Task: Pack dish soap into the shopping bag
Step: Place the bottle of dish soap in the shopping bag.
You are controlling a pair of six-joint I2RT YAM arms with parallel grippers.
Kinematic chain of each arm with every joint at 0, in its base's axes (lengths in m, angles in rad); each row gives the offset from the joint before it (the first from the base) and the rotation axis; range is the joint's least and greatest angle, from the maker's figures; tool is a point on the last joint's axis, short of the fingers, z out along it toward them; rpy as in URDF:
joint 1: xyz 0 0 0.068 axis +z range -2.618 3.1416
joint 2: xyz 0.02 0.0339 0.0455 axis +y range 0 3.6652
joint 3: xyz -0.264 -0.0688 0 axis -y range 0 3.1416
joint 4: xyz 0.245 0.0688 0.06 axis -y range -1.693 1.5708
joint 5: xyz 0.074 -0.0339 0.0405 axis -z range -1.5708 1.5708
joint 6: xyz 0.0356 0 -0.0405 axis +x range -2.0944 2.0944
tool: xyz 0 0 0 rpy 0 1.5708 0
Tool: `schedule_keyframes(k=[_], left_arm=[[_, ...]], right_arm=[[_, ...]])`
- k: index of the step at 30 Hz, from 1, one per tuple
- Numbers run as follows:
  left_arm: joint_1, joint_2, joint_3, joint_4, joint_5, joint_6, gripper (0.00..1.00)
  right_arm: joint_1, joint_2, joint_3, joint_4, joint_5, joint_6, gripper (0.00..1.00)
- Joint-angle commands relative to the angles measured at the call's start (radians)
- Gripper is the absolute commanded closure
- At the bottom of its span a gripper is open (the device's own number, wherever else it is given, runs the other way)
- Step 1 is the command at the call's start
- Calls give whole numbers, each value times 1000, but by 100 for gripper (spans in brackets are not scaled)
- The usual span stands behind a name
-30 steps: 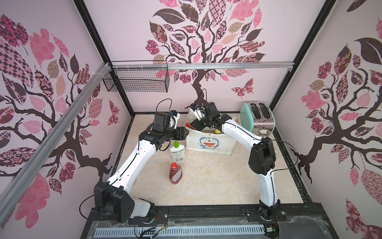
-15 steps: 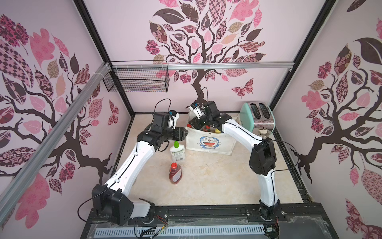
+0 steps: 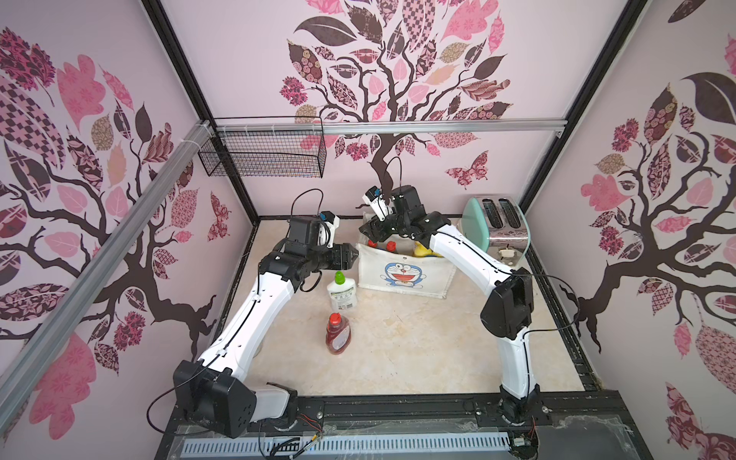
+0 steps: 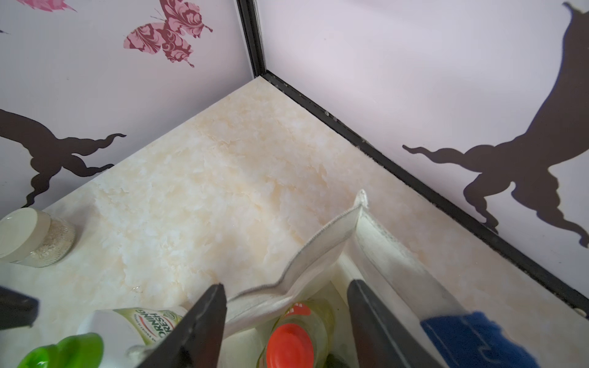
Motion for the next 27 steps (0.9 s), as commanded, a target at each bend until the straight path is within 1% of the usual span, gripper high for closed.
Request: schedule_keyframes(k=[1,8,12,16,21,27], left_arm=[[20,-25,34,1,30,3,29],[65,-35,55,-12,66,-2,27],[94,-56,54,-15,68,0,24],[98,-68,61,-27,60,9,22],[101,-77,53,-29,23,22,21],[122,-101,46,-36,47,4,18]], right_arm=[[3,-65,51,-48,-13,14,33],[3,-117,48,-98,-10,22,27],[6,-188,-5,-108,-19,45,24],[44,-289,-110,-98,6,35,20],[135,-412,-250,-73,3,-8,19],[199,-517,-397,-15,9,46,19]])
